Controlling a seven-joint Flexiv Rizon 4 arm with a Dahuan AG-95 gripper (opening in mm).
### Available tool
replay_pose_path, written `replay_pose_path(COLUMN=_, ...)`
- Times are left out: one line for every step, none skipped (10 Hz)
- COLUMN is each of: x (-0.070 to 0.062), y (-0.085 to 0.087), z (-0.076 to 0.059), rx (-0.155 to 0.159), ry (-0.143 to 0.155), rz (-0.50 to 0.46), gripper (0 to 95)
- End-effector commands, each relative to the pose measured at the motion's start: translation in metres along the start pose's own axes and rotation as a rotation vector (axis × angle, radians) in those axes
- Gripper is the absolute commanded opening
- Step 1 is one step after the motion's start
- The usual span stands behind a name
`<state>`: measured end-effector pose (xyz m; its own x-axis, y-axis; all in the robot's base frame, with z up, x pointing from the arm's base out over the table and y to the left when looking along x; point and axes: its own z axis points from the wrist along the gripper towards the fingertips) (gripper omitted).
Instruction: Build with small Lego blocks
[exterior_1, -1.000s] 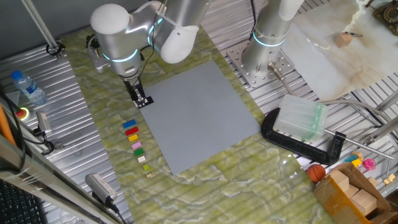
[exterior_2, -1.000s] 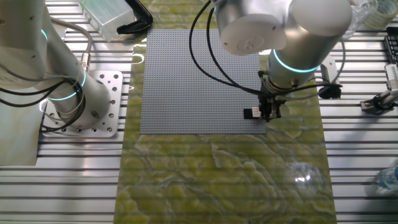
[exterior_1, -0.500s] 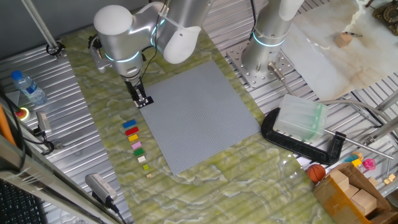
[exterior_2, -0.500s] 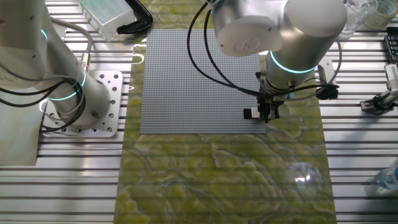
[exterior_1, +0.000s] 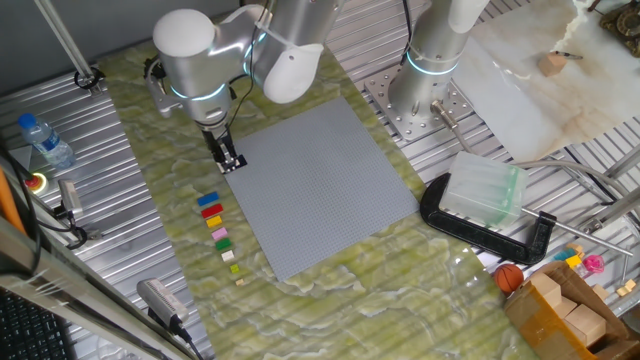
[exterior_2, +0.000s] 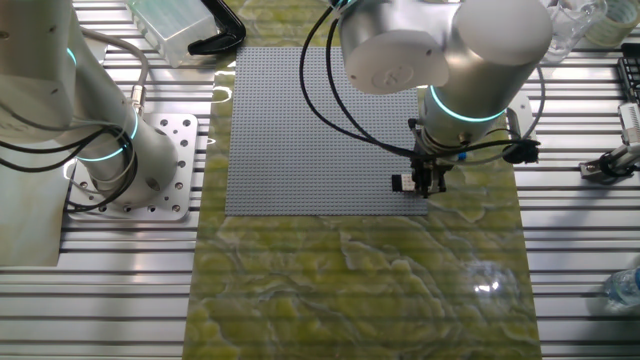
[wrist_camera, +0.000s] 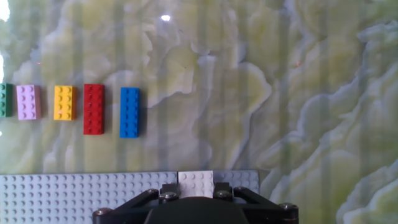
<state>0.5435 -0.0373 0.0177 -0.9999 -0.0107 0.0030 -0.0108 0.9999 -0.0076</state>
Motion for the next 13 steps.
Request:
replay_pose_path(x=0.0011, y=0.0002, z=0.0012, rx=0.002, ry=-0.001, rz=0.0, gripper=0.0)
replay_pose_path(x=0.0009, y=0.0002, z=0.0018, rx=0.002, ry=-0.004, rz=0.001, gripper=0.0)
replay_pose_path(x=0.0004, y=-0.0001, z=0.004, rx=0.002, ry=-0.006, rz=0.001, gripper=0.0)
replay_pose_path(x=-0.0001, y=-0.0001, z=0.0062, rx=0.0, ry=-0.012, rz=0.001, gripper=0.0)
replay_pose_path(x=-0.0003, y=0.0001, z=0.006, rx=-0.003, ry=-0.011, rz=0.001, gripper=0.0)
replay_pose_path(x=0.0002, y=0.0005, z=0.0036, rx=-0.006, ry=-0.011, rz=0.0, gripper=0.0)
replay_pose_path(x=0.0001, y=0.0009, z=0.0039, rx=-0.006, ry=-0.013, rz=0.0, gripper=0.0)
replay_pose_path(x=0.0, y=0.0013, z=0.0051, rx=-0.007, ry=-0.013, rz=0.001, gripper=0.0)
replay_pose_path(x=0.0002, y=0.0023, z=0.0063, rx=-0.006, ry=-0.015, rz=0.002, gripper=0.0)
replay_pose_path(x=0.0003, y=0.003, z=0.0063, rx=-0.006, ry=-0.014, rz=0.004, gripper=0.0)
replay_pose_path(x=0.0003, y=0.0031, z=0.0058, rx=-0.002, ry=-0.014, rz=0.005, gripper=0.0)
replay_pose_path(x=0.0003, y=0.0031, z=0.0058, rx=0.002, ry=-0.013, rz=0.007, gripper=0.0)
replay_pose_path(x=0.0003, y=0.003, z=0.0057, rx=0.004, ry=-0.012, rz=0.008, gripper=0.0)
